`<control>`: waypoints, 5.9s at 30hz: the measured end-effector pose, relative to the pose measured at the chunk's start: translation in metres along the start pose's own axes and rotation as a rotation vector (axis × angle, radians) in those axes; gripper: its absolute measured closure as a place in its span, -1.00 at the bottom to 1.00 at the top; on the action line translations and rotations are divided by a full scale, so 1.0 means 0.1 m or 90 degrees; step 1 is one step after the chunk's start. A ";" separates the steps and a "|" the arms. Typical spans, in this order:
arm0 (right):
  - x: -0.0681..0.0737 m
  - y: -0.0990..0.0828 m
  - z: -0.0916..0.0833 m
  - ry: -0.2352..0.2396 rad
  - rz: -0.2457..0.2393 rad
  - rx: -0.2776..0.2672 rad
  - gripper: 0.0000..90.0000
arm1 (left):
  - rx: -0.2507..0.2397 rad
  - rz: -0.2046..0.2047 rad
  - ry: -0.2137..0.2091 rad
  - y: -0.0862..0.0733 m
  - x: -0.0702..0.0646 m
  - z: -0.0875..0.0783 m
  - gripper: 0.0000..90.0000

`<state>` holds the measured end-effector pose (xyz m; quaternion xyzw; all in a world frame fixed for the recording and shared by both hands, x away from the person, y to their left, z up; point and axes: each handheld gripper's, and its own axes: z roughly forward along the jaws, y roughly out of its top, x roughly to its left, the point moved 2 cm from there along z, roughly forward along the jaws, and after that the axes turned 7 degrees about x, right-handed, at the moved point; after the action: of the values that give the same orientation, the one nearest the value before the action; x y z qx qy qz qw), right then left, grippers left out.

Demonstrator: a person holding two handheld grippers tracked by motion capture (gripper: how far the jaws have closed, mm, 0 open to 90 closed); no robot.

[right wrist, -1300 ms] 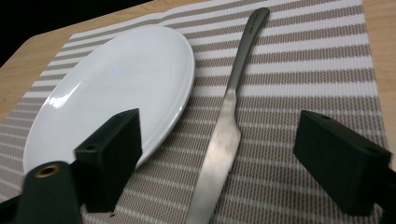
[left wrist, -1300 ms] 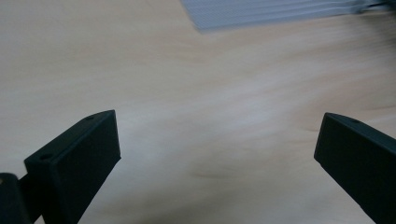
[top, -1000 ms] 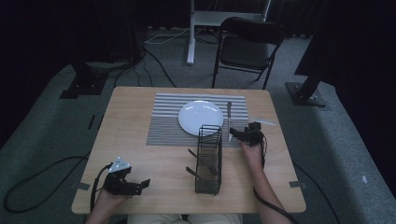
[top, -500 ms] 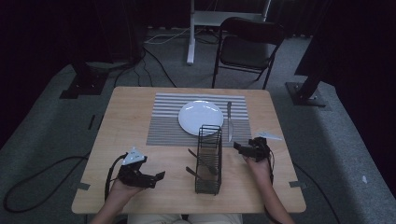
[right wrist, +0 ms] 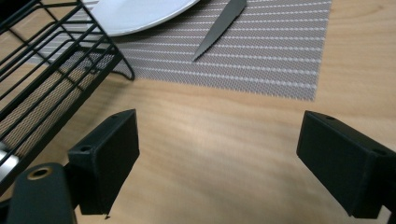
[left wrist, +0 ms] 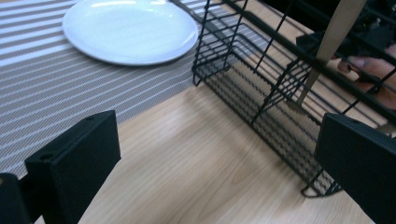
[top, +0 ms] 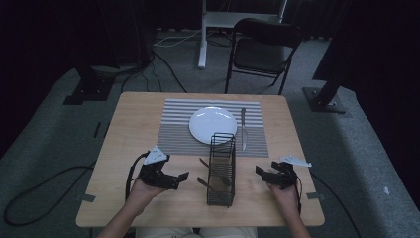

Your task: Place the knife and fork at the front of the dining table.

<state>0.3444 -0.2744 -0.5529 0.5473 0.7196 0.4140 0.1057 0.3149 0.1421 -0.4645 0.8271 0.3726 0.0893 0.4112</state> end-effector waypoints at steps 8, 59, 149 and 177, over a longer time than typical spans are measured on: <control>-0.03 -0.24 -0.27 0.008 -0.004 -0.008 -0.60 | -0.002 0.025 -0.054 0.13 -0.16 0.13 -0.91; -0.09 -0.43 -0.47 0.019 0.008 -0.020 -0.19 | -0.077 0.062 -0.113 0.43 -0.60 0.17 0.94; -0.13 -0.44 -0.48 0.005 0.028 -0.041 -0.68 | -0.035 0.065 0.108 0.36 0.97 0.62 0.94; -0.17 -0.44 -0.50 0.015 0.048 -0.053 -0.68 | -0.059 -0.201 0.055 0.53 1.47 1.01 0.96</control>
<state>0.2901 -0.3158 -0.5579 0.5643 0.6816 0.4539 0.1042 0.4934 0.1615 -0.5131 0.7338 0.5108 0.0758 0.4415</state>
